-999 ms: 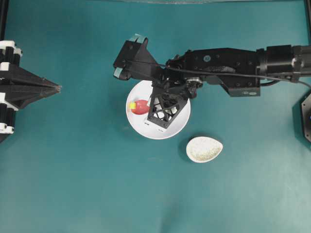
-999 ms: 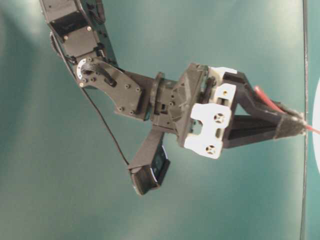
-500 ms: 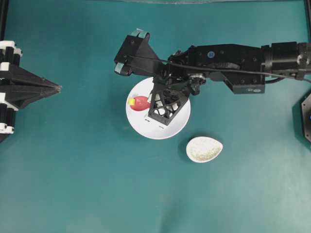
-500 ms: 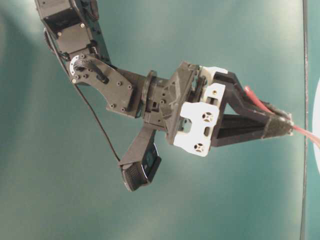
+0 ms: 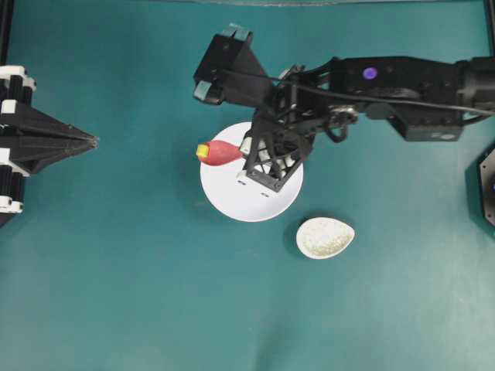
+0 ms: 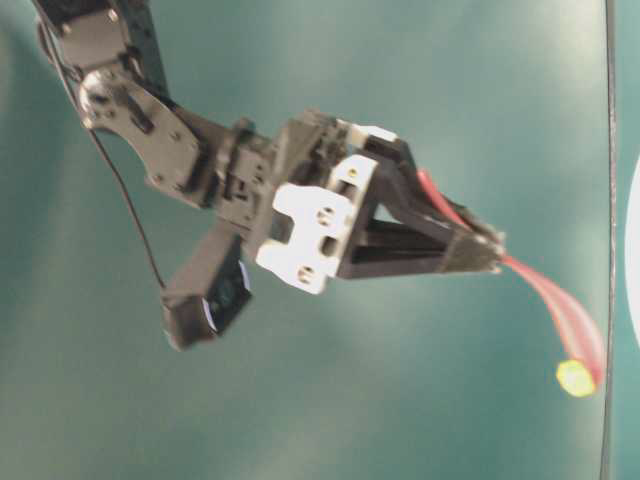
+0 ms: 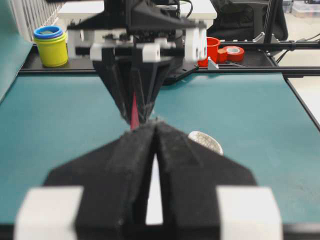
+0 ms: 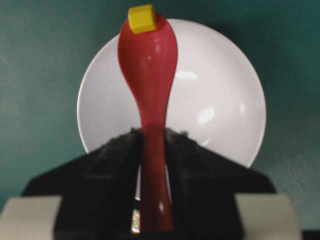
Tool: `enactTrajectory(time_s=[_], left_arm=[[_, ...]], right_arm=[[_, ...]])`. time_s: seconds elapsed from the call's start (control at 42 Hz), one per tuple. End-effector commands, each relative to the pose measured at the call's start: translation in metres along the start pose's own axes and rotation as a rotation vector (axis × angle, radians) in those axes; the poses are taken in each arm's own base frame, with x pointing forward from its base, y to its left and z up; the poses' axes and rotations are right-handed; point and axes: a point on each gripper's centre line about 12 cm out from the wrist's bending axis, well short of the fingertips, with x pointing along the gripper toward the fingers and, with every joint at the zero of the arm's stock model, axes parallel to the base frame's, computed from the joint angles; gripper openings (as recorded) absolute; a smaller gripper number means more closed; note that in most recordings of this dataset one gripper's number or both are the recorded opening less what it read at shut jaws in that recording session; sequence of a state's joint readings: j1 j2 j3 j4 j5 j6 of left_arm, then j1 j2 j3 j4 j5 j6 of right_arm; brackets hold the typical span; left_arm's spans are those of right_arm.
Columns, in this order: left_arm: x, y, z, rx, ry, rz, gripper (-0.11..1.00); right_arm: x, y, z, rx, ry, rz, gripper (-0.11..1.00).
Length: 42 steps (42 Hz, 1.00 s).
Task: Scoop the yellow hexagonal prism block from the bowl with a spoon using the right arm.
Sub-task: 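Lift the spoon holding the block up and out of the bowl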
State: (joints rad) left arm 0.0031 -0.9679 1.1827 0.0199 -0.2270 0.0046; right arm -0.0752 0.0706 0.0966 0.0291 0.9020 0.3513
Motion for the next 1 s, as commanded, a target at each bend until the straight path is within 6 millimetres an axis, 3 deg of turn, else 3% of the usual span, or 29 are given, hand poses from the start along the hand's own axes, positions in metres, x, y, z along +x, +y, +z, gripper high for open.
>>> enactTrajectory(time_s=[0.0, 0.238, 0.571, 0.666, 0.975], left_arm=[[0.002, 0.0, 0.006, 0.003, -0.015, 0.0, 0.0], [0.002, 0.0, 0.006, 0.002, -0.015, 0.0, 0.0], [0.002, 0.0, 0.006, 0.002, -0.015, 0.0, 0.0], [0.002, 0.0, 0.006, 0.0, -0.015, 0.0, 0.0], [0.002, 0.0, 0.006, 0.0, -0.015, 0.0, 0.0]], right_arm=[[-0.03, 0.001, 0.004, -0.014, -0.087, 0.021, 0.21], [-0.07, 0.001, -0.008, -0.061, -0.319, 0.08, 0.21], [-0.125, -0.011, -0.048, -0.055, -0.579, 0.194, 0.21], [-0.131, -0.012, -0.051, -0.053, -0.595, 0.201, 0.21], [-0.126, -0.013, -0.051, -0.051, -0.568, 0.19, 0.21]])
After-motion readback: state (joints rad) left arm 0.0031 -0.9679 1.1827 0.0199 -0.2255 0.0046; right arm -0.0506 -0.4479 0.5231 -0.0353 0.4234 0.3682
